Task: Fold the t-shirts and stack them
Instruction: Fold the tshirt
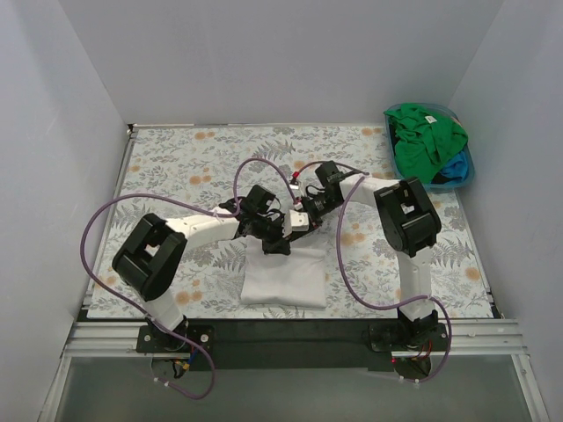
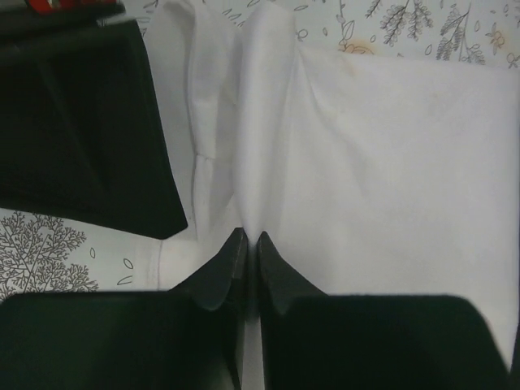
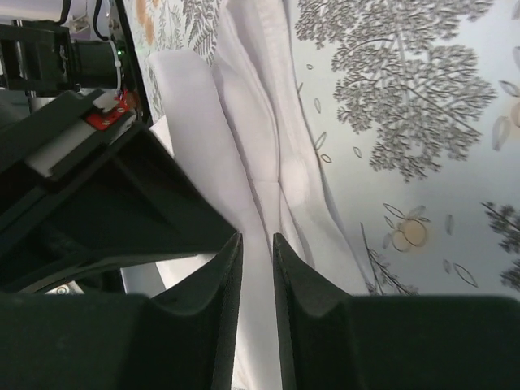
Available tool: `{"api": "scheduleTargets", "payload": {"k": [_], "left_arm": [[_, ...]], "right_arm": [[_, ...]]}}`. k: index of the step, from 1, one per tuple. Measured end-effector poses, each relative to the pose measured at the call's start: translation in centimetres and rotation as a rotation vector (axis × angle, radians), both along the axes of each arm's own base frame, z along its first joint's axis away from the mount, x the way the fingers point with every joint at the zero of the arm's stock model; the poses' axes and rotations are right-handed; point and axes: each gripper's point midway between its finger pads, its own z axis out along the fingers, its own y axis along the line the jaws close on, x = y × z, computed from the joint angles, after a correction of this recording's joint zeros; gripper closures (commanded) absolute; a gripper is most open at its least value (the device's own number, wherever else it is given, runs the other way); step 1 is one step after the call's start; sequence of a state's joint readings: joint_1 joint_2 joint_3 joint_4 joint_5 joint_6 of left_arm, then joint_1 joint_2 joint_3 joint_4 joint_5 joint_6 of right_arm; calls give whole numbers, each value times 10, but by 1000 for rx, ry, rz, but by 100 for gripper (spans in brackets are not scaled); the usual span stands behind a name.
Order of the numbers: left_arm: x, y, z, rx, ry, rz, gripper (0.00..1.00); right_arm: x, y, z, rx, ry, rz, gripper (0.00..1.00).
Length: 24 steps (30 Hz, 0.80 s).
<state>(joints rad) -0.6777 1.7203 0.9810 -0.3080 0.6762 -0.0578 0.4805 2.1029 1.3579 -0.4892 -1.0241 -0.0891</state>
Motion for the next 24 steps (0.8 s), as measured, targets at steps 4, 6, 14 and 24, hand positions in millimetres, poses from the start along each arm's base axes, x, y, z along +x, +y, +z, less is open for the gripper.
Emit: {"api": "scheduleTargets", "payload": {"k": [4, 6, 14, 24], "left_arm": [[-4, -2, 18, -27, -52, -19, 100], [-5, -3, 28, -44, -78, -28, 100], [-2, -2, 35, -45, -131, -35, 100], [13, -5, 44, -52, -190, -12, 100]], "right_arm": [[-13, 6, -5, -5, 10, 31, 73], [-18, 8, -11, -9, 19, 44, 73], [-27, 8, -28, -13, 83, 57, 73], [-43, 11, -30, -1, 101, 94, 74]]}}
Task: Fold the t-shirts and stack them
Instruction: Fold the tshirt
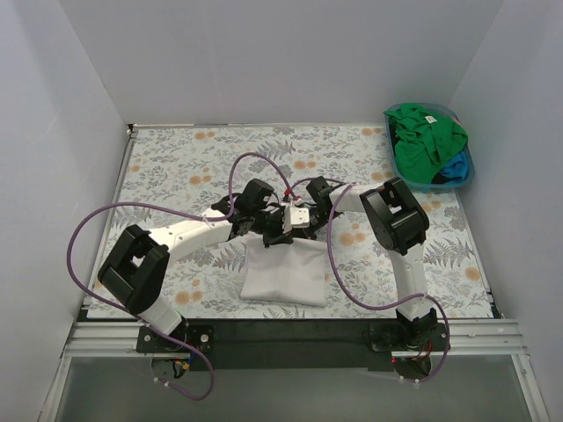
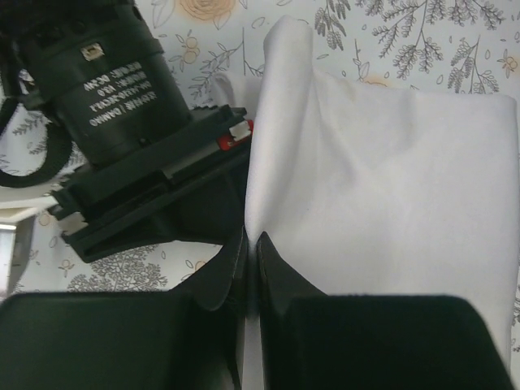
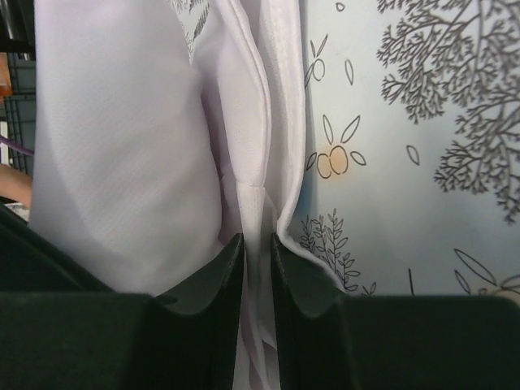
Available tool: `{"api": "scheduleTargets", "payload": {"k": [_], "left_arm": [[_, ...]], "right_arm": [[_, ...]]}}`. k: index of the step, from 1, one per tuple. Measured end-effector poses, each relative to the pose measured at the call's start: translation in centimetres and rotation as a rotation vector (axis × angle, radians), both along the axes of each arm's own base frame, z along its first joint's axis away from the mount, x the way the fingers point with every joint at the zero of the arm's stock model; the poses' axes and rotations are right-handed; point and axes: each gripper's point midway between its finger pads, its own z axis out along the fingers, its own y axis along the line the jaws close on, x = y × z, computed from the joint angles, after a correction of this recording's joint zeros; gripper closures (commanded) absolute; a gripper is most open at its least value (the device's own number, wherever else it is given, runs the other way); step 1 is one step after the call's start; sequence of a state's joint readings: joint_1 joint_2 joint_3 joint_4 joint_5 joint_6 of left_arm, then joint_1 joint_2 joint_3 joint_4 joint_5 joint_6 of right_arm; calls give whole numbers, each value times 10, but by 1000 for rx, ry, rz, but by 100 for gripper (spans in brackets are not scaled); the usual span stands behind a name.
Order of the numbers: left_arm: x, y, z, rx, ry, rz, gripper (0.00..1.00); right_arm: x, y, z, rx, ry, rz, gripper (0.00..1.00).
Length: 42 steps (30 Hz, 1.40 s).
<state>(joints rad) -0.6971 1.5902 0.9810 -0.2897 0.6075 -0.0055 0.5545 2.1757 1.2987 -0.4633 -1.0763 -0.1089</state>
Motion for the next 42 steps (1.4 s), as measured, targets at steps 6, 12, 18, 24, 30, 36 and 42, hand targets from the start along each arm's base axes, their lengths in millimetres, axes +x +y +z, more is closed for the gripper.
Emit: {"api": "scheduleTargets", "payload": {"k": [6, 12, 18, 24, 30, 36, 42], "left_arm": [[14, 0, 5, -12, -44, 17, 100], [26, 3, 6, -12, -76, 40, 100], [35, 0, 11, -37, -116, 46, 100], [28, 2, 3, -41, -110, 26, 100], [17, 7, -9, -30, -94, -2, 100], [18, 6, -8, -34, -105, -10, 100], [27, 3, -12, -29, -91, 9, 74]], "right_arm": [[-4, 1, 0, 2, 9, 8, 74], [-4, 1, 0, 2, 9, 8, 74], [-4, 1, 0, 0, 9, 8, 73], [6, 4, 2, -29, -45, 14, 71], [40, 12, 12, -65, -228, 19, 62], [65, 11, 32, -83, -354, 4, 50], [104, -3, 58, -87, -434, -64, 30]]}}
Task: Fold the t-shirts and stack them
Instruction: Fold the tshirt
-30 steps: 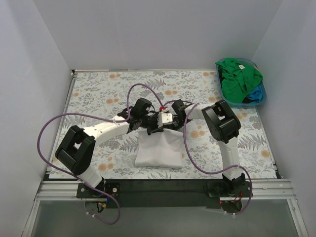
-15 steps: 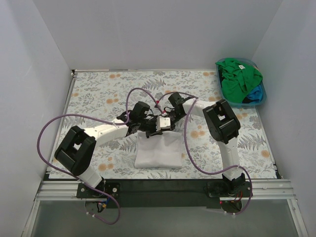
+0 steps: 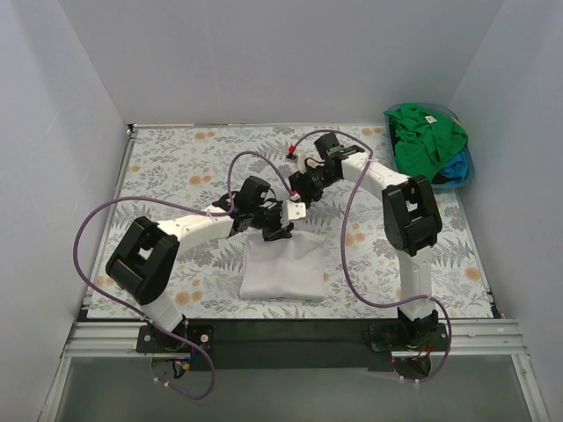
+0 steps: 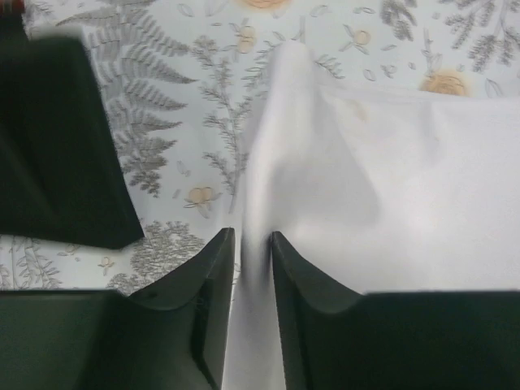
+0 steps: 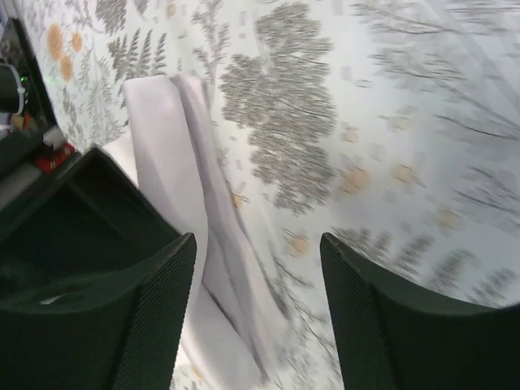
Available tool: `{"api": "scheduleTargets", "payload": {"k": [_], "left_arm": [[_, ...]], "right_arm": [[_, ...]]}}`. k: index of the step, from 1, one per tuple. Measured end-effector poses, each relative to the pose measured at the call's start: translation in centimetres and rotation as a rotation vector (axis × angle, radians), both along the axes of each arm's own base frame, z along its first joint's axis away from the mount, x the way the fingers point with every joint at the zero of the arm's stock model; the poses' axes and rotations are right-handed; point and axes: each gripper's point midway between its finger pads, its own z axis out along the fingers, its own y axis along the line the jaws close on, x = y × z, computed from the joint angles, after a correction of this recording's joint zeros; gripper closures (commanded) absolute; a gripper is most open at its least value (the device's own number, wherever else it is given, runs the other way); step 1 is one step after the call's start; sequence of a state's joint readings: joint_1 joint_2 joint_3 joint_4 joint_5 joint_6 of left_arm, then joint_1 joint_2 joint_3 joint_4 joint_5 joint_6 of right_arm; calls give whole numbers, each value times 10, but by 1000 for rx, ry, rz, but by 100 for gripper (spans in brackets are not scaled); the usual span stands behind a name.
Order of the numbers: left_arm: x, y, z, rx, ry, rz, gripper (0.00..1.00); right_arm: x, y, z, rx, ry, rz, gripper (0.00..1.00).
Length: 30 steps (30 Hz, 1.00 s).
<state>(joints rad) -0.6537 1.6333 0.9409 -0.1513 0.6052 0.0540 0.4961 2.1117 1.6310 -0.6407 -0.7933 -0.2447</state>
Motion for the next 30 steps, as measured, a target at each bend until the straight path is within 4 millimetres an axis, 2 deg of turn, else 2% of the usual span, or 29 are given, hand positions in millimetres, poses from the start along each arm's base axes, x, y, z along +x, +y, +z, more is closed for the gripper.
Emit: {"api": "scheduleTargets", "payload": {"k": [1, 4, 7, 8, 10, 13, 16, 18, 20, 23, 27, 30], "left_arm": [[5, -1, 0, 1, 13, 14, 62], [28, 5, 9, -17, 48, 86, 49], [54, 19, 32, -70, 97, 184, 48], [59, 24, 37, -82, 115, 208, 48], [68, 39, 45, -109, 174, 279, 47], [66, 66, 41, -121, 295, 386, 48], [51, 86, 23, -109, 437, 484, 48], [42, 97, 9, -91, 528, 548, 51], [38, 104, 0, -79, 594, 596, 52], [38, 111, -9, -69, 664, 662, 55], [38, 117, -20, -57, 739, 719, 58], [36, 117, -26, -45, 778, 735, 59]], "right_arm": [[8, -7, 3, 1, -8, -20, 27], [37, -42, 15, 9, -28, -116, 21], [57, -84, 27, 14, -36, -220, 21], [56, -98, 29, 15, -34, -248, 22], [42, -114, 33, 17, -9, -278, 23], [5, -114, 32, 29, 45, -254, 28], [-27, -108, 20, 19, 114, -218, 31], [-41, -106, 9, 3, 152, -205, 33], [-46, -107, 3, -11, 170, -209, 36], [-41, -104, 3, -10, 152, -218, 40], [-41, -98, 2, -7, 147, -214, 40], [-49, -95, -3, -13, 160, -202, 41]]}}
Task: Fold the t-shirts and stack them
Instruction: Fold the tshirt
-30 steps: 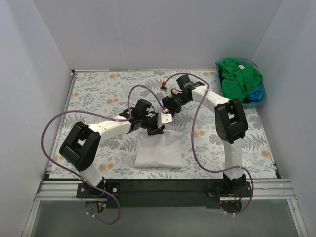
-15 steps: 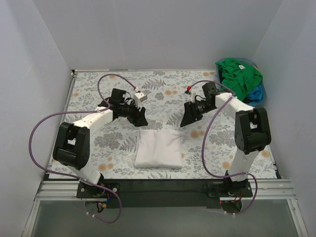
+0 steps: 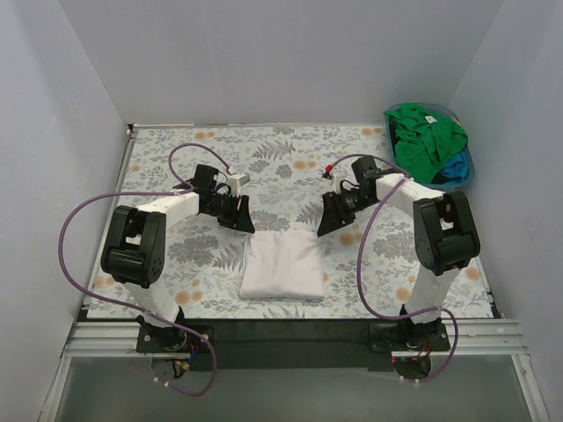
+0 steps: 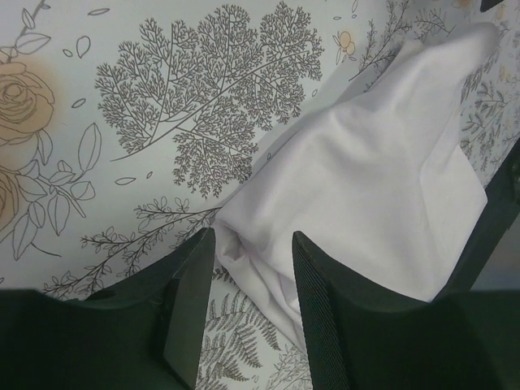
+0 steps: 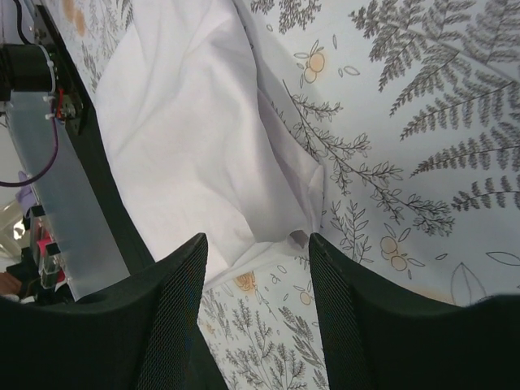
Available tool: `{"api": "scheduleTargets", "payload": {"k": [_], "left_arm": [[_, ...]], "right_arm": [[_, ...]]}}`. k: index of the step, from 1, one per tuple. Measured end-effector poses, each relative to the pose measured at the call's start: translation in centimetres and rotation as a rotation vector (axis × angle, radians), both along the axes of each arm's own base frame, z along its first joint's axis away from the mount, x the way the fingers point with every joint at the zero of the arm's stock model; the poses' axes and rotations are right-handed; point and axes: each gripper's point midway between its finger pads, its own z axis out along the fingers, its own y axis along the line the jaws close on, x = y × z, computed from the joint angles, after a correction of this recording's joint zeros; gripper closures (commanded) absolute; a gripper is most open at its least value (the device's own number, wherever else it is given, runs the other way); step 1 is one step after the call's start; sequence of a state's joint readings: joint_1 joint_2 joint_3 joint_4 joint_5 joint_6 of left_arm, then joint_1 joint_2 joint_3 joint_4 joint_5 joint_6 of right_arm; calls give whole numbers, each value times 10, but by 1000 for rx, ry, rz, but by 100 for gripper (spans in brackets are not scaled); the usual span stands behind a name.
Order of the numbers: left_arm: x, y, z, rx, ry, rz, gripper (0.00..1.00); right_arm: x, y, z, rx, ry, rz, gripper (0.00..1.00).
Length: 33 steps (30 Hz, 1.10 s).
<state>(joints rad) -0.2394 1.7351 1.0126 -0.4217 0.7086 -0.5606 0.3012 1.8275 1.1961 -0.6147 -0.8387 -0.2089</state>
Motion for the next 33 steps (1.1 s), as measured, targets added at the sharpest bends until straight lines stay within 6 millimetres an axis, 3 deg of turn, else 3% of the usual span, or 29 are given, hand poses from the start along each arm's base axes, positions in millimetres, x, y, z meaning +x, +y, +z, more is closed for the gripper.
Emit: {"api": "scheduleTargets", "payload": {"k": [8, 12, 15, 16, 19, 28, 33], "left_arm": [[-7, -4, 2, -32, 58, 15, 61], [-9, -6, 1, -41, 76, 18, 68], [-10, -6, -1, -43, 92, 22, 82], [-10, -6, -1, -44, 96, 23, 92], [-11, -6, -2, -44, 106, 28, 100], [-10, -1, 0, -24, 90, 46, 100], [-3, 7, -1, 7, 66, 78, 100]], "right_arm": [[-17, 9, -8, -8, 26, 40, 48], [-19, 12, -7, -7, 26, 47, 56], [-19, 12, -8, -8, 32, 46, 72], [-19, 12, -9, -9, 35, 45, 81], [-19, 11, -10, -15, 38, 42, 98], [-13, 3, -17, -83, 12, 16, 99], [5, -5, -16, -143, -42, -13, 99]]}}
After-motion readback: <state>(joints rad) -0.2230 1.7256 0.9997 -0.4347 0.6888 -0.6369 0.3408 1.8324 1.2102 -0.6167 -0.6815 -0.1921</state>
